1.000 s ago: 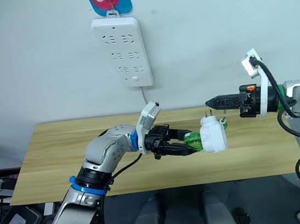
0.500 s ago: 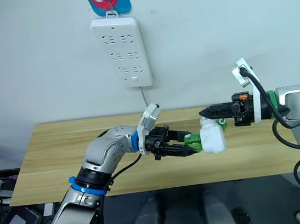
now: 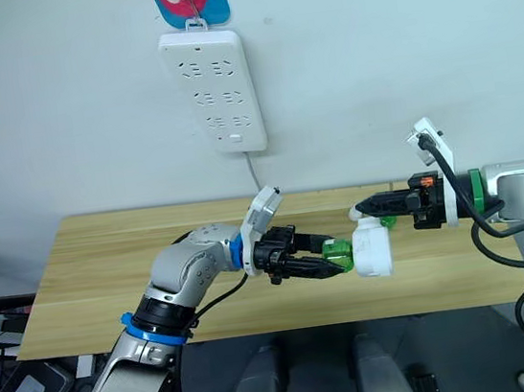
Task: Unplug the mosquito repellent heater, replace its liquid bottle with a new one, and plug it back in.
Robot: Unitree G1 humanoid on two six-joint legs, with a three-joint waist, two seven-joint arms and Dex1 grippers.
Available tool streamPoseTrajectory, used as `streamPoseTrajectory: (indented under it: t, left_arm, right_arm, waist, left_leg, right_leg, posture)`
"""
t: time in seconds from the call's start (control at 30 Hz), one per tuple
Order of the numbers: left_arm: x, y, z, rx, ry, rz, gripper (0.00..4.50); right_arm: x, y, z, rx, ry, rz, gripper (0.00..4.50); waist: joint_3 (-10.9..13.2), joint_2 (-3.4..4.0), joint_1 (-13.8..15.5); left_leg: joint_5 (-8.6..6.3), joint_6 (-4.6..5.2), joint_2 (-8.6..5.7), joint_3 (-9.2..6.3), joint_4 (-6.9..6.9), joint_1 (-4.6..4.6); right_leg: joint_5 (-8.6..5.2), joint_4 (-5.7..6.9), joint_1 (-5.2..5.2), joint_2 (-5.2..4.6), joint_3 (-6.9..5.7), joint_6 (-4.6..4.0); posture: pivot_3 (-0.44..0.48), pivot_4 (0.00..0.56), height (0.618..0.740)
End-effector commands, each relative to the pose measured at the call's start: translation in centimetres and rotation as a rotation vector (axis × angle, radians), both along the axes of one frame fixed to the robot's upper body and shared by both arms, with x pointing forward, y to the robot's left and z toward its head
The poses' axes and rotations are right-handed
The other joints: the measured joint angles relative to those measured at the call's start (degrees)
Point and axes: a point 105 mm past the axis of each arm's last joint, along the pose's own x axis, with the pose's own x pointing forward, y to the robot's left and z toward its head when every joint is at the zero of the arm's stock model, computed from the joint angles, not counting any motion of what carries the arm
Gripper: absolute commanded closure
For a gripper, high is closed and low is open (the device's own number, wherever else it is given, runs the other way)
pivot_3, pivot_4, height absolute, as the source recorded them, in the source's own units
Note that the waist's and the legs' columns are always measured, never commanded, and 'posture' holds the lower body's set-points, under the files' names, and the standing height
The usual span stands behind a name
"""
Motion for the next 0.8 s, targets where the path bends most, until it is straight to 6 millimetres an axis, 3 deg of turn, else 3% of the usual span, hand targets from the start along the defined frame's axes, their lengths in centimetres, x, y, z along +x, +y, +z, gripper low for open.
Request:
streamPoseTrajectory:
  t: [0.03,0.1,0.17,0.4,0.57,0.8]
  left_arm:
    - [-0.3,-0.2,2.0,-0.081,-0.104,-0.016,2.25]
    - [0.5,-0.1,2.1,-0.102,-0.151,0.048,2.25]
    - [1.3,0.2,2.4,-0.123,-0.213,0.103,2.25]
    - [2.3,1.1,2.8,-0.146,-0.417,0.158,2.25]
    - [2.3,0.9,2.9,-0.140,-0.443,0.123,2.25]
    - [1.8,0.5,3.1,-0.140,-0.432,0.072,2.25]
  right_arm:
    - [-0.4,0.0,3.8,0.130,-0.062,0.022,4.44]
    - [-0.7,-0.4,5.8,0.209,-0.063,0.017,4.44]
    - [-1.4,-1.3,6.7,0.249,-0.030,0.001,4.08]
    - [-2.5,-5.1,2.2,0.123,0.110,-0.207,2.00]
    - [-2.9,-4.2,1.0,0.154,0.136,-0.173,0.19]
    - [-3.6,-2.4,1.1,0.184,0.131,-0.064,0.04]
  waist:
    - [0.00,0.00,0.03]
    - [0.00,0.00,0.05]
    - [0.00,0.00,0.25]
    - [-0.01,-0.01,0.59]
    - [-0.02,0.01,-0.14]
    - [-0.02,0.01,-0.13]
  left_leg:
    - [0.00,0.00,0.00,0.00,0.00,-0.01]
    - [0.00,0.00,-0.01,0.01,0.00,-0.01]
    - [0.00,0.00,-0.01,0.01,-0.01,-0.02]
    - [-0.01,0.01,-0.05,0.02,-0.01,-0.10]
    - [0.01,0.03,-0.02,0.04,0.13,-0.03]
    - [0.02,0.05,0.01,0.03,0.29,-0.08]
  right_leg:
    - [0.02,0.00,-0.01,0.00,0.00,-0.04]
    - [0.10,-0.01,0.00,-0.01,0.00,-0.17]
    - [0.14,-0.02,0.00,-0.02,-0.01,-0.23]
    - [0.13,-0.10,-0.02,-0.03,0.00,-0.23]
    - [0.04,0.02,0.00,0.00,0.04,0.01]
    - [0.09,0.02,0.03,0.05,0.05,0.05]
  posture:
    - [0.100,0.278,0.740]
    - [0.098,0.278,0.740]
    - [0.092,0.277,0.740]
    - [0.081,0.271,0.740]
    - [0.086,0.270,0.740]
    - [0.088,0.272,0.740]
